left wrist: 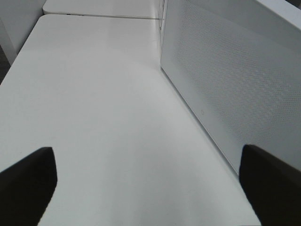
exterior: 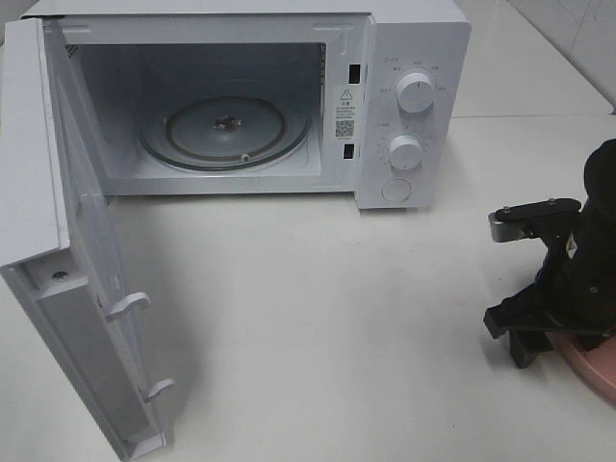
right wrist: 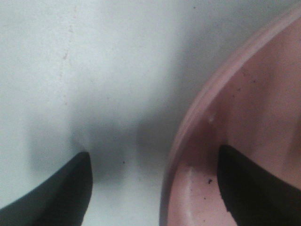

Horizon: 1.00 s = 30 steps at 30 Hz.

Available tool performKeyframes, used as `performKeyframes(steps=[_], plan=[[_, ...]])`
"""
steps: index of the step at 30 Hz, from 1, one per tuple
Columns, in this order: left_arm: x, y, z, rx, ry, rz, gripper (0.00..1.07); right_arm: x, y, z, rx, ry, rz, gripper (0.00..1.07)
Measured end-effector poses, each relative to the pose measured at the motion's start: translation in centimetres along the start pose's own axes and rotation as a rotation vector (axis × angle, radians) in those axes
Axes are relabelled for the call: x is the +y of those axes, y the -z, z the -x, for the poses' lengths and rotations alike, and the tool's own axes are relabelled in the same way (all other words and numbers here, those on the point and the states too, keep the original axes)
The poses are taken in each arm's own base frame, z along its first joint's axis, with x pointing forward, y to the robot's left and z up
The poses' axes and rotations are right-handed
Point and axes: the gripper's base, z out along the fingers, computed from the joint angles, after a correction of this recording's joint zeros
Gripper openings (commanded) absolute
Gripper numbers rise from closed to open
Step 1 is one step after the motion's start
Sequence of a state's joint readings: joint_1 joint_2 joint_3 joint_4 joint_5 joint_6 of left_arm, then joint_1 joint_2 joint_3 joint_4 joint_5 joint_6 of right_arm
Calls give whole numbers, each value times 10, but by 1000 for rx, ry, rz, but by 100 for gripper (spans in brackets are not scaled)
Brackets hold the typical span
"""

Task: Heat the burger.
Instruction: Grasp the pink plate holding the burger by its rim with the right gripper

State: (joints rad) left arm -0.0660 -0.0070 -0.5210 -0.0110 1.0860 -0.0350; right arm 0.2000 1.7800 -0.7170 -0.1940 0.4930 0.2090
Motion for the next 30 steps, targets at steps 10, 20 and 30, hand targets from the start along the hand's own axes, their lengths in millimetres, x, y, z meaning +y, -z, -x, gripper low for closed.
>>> performKeyframes(steps=[10, 20, 30], plan=[[0, 0, 0, 0, 0, 0, 98, -2, 0, 0, 7, 16, -24, 19], [0, 0, 0, 0, 0, 0, 98, -3, 1, -1, 10, 17, -31, 0], [0, 0, 0, 0, 0, 0, 98, -3, 1, 0, 8, 3, -39, 0]])
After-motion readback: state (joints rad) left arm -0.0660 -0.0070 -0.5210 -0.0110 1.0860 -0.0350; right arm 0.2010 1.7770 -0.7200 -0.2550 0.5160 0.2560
